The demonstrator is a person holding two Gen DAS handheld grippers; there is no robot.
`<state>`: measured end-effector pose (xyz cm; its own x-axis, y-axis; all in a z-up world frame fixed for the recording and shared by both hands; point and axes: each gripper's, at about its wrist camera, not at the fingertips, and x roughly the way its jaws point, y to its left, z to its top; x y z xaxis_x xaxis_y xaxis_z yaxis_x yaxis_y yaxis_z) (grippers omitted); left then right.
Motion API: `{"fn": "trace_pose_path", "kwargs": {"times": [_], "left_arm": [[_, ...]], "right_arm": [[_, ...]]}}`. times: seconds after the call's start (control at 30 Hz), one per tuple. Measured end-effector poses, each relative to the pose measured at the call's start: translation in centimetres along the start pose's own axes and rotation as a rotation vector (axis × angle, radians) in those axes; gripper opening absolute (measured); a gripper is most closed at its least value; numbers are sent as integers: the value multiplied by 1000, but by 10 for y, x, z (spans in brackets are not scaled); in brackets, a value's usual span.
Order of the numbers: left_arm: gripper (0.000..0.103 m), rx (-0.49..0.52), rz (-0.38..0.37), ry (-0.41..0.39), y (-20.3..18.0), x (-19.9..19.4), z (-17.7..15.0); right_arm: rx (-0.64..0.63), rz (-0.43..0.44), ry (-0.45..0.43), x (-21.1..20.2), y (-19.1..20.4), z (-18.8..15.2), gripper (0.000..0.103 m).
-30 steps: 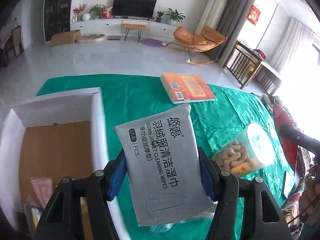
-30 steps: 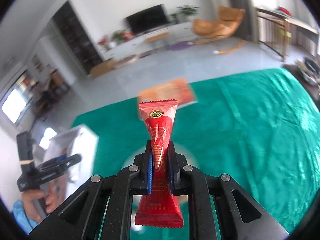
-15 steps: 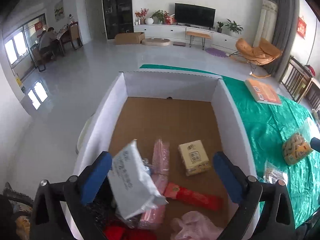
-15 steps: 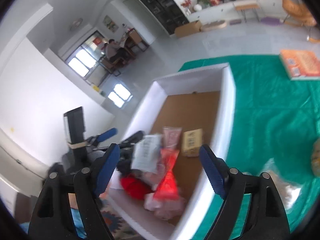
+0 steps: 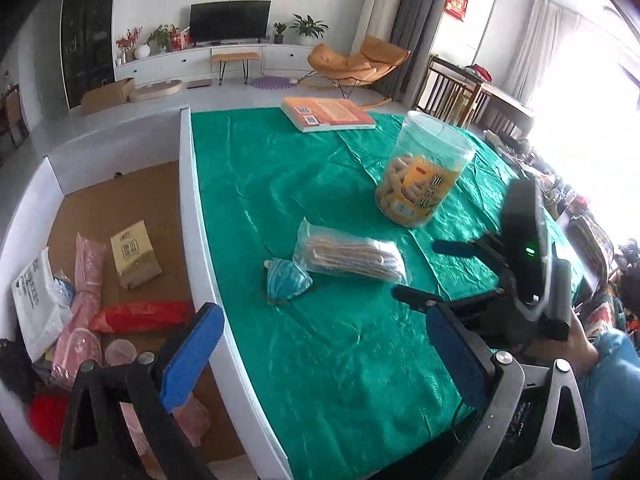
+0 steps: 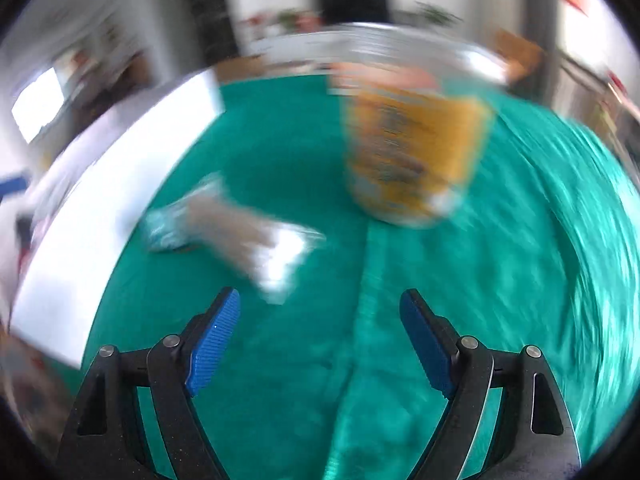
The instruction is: Organize soft objects
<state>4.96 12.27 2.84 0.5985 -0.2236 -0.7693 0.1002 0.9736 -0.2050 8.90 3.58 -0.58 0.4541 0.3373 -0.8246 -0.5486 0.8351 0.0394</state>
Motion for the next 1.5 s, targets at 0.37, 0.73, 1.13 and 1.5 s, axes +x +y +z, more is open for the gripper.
{"fn": "trace_pose_path", "kwargs": {"times": [0.37,0.73,1.13,1.5], "left_arm": [[101,16,-93,84,-30,6,-46],[101,166,-161,204,-106,57,-66],[101,90,22,277,-82,105,-82],[102,39,214,231,-76,133,-84]], "right_arm": [[99,14,204,55,-14,26,47],[793,-120,49,-9,-222,-50,37],[706,-257,-36,-31,-200,-77,79],[612,-335,41,-6,-169,-90,79]]}}
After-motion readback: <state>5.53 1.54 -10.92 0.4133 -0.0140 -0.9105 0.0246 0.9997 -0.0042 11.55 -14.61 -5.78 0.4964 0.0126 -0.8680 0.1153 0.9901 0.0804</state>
